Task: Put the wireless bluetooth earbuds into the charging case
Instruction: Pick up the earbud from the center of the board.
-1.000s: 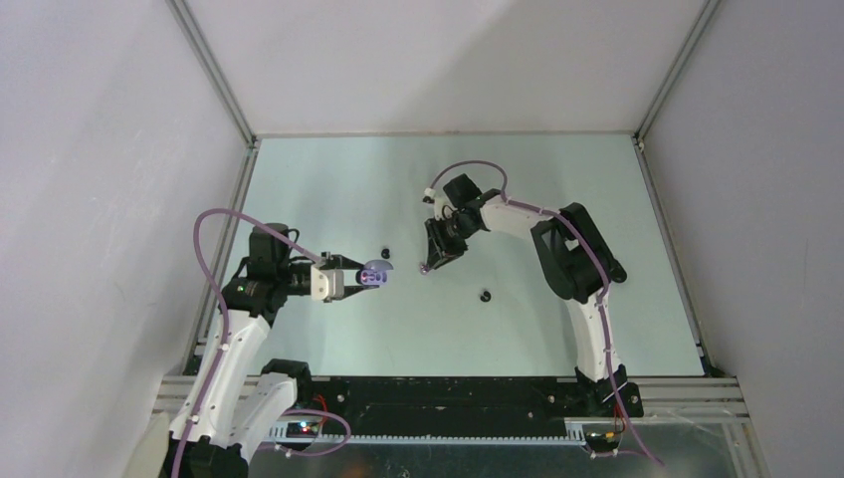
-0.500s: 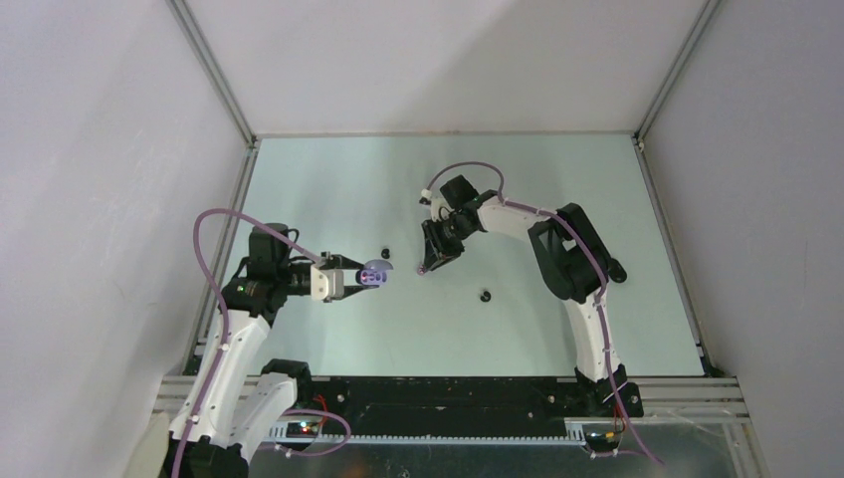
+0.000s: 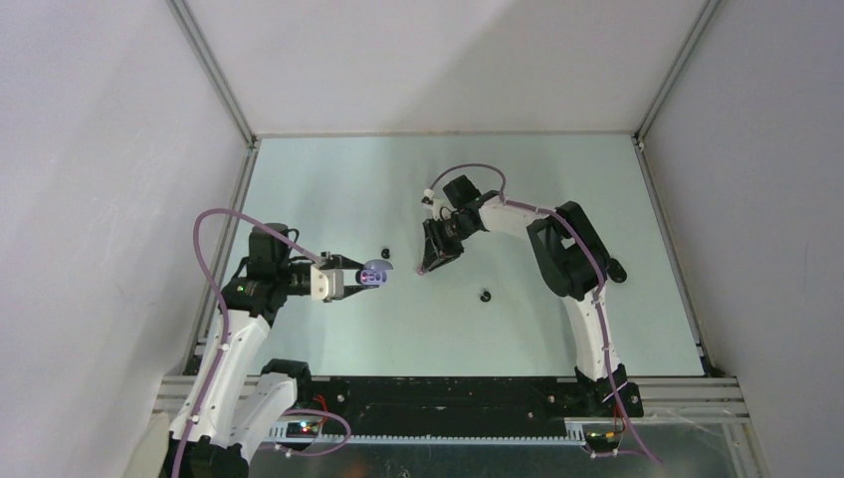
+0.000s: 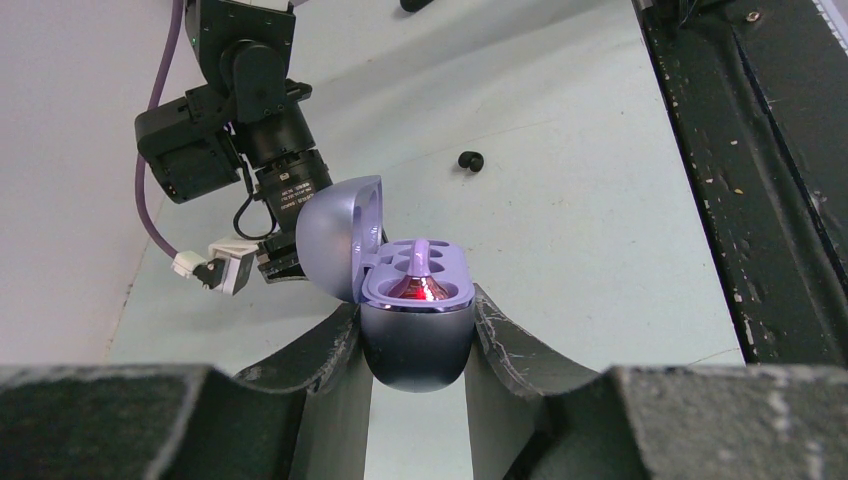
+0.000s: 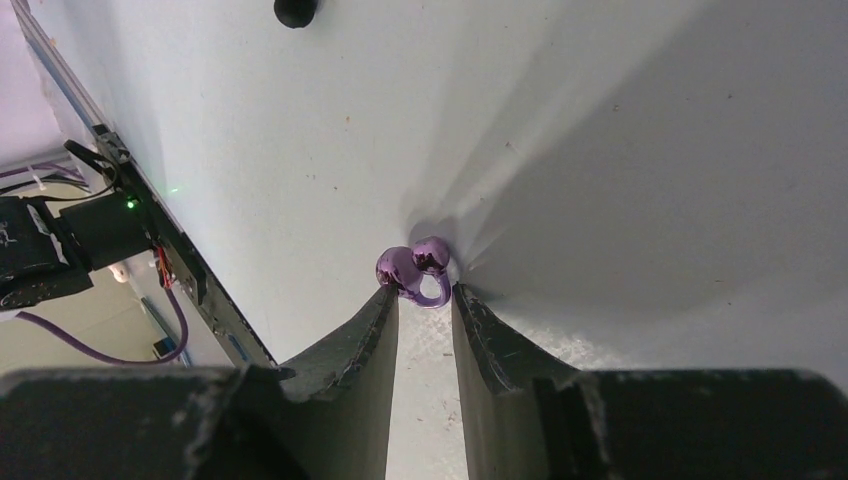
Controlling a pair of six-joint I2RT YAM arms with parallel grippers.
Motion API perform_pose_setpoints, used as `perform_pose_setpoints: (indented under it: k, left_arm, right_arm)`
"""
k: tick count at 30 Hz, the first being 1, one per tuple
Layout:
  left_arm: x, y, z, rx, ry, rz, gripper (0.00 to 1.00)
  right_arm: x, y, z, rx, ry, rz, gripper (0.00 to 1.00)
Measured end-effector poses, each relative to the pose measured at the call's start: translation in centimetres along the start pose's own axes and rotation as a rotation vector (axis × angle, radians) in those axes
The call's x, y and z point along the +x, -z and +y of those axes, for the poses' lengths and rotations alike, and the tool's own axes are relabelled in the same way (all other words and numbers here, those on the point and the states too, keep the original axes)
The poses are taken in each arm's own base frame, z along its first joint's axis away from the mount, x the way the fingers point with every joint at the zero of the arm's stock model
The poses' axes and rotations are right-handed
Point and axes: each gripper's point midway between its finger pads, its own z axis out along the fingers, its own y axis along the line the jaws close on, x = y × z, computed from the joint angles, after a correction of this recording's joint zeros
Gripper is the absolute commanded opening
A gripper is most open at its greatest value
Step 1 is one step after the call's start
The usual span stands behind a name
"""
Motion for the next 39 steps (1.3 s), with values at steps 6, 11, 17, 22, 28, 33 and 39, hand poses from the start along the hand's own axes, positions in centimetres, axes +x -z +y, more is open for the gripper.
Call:
perform_pose_setpoints:
  k: [6, 11, 17, 22, 28, 33, 39]
  left_arm:
    - [0.0, 0.0, 0.0, 0.001, -0.004, 0.000, 0.00]
    - [0.0, 0.0, -0.1, 0.002, -0.008, 0.001, 0.00]
    - [0.1, 0.0, -0.3, 0.006, -0.007, 0.002, 0.00]
    - [0.0, 0.1, -0.4, 0.005, -0.010, 0.004, 0.00]
    - [0.0, 0.2, -0.5, 0.003, -0.016, 0.006, 0.00]
    - [0.1, 0.2, -0.5, 0.005, -0.017, 0.006, 0.00]
    - [0.1, 0.2, -0.6, 0.007, -0.017, 0.006, 0.00]
  right_arm:
    - [-0.1, 0.0, -0.3, 0.017, 0.001, -0.005, 0.26]
    - [-0.4, 1.1, -0.8, 0.111, 0.056, -0.054, 0.37]
    - [-1.6, 2.9, 0.4, 0.201, 0.184, -0.127, 0.54]
    - [-0.8, 1.6, 2.0, 0.255, 0.305, -0.113, 0.58]
    - [0.6, -0.2, 2.7, 0.396, 0.454, -0.079, 0.62]
    - [0.8, -1.0, 1.6, 0.538, 0.539, -0.064, 0.63]
    - [-0.7, 0.1, -0.1, 0.656, 0.559, -0.086, 0.62]
